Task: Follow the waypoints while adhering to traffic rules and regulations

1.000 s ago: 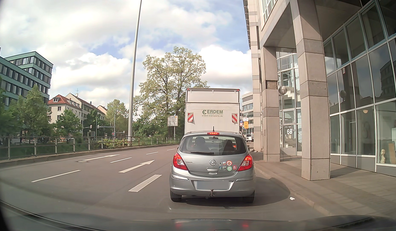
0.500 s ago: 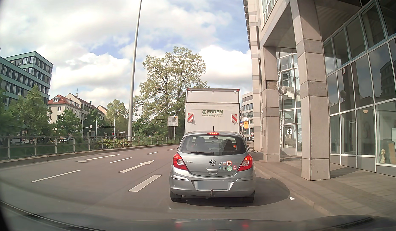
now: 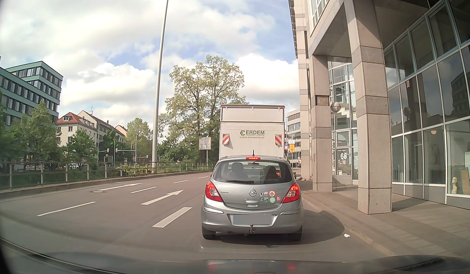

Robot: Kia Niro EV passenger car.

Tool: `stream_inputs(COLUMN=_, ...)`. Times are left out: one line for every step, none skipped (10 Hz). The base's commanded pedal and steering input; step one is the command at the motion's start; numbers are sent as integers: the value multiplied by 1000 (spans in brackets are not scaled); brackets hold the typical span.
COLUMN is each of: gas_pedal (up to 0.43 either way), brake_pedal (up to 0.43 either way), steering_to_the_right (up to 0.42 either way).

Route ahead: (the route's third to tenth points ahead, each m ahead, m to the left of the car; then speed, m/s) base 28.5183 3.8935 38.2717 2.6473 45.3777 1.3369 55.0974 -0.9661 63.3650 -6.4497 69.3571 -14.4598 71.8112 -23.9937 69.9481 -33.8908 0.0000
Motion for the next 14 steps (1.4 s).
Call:
stream_inputs(gas_pedal=0, brake_pedal=201, steering_to_the_right=9)
stream_inputs(gas_pedal=0, brake_pedal=207, steering_to_the_right=9)
stream_inputs(gas_pedal=0, brake_pedal=207, steering_to_the_right=9)
stream_inputs(gas_pedal=0, brake_pedal=207, steering_to_the_right=9)
stream_inputs(gas_pedal=0, brake_pedal=207, steering_to_the_right=9)
stream_inputs(gas_pedal=0, brake_pedal=201, steering_to_the_right=9)
stream_inputs(gas_pedal=0, brake_pedal=207, steering_to_the_right=9)
stream_inputs(gas_pedal=0, brake_pedal=207, steering_to_the_right=9)
stream_inputs(gas_pedal=0, brake_pedal=207, steering_to_the_right=9)
stream_inputs(gas_pedal=0, brake_pedal=201, steering_to_the_right=9)
stream_inputs(gas_pedal=0, brake_pedal=207, steering_to_the_right=9)
stream_inputs(gas_pedal=0, brake_pedal=207, steering_to_the_right=9)
stream_inputs(gas_pedal=0, brake_pedal=201, steering_to_the_right=9)
stream_inputs(gas_pedal=0, brake_pedal=207, steering_to_the_right=9)
